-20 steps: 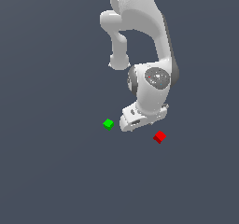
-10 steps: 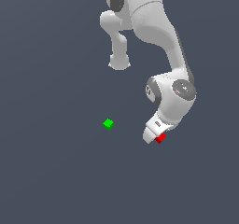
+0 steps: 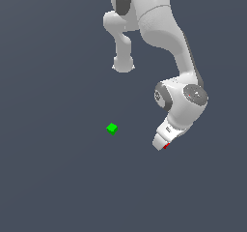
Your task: Stack the red cube on top of the green cube.
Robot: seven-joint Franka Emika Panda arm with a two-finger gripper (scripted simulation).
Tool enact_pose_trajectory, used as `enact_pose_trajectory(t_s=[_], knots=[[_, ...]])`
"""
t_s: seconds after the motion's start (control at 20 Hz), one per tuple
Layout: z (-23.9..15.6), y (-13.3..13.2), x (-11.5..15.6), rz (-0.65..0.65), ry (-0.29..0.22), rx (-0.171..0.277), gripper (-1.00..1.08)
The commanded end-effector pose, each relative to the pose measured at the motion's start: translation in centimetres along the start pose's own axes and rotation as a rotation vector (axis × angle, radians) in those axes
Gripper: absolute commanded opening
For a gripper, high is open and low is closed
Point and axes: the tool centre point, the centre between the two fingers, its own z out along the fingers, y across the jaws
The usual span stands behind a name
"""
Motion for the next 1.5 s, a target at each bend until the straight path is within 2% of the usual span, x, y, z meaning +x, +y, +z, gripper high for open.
enact_pose_trajectory(t_s=[0.0, 0.4, 0.7, 0.75, 1.45], knots=[[0.5, 0.0, 0.0, 0.0, -0.001, 0.0, 1.0], [4.3, -0.1, -0.1, -0.004, 0.0, -0.001, 1.0], [4.9, 0.0, 0.0, -0.004, 0.0, -0.001, 1.0], [4.9, 0.0, 0.0, -0.004, 0.0, -0.001, -1.0], [4.4, 0.0, 0.0, -0.004, 0.0, -0.001, -1.0]])
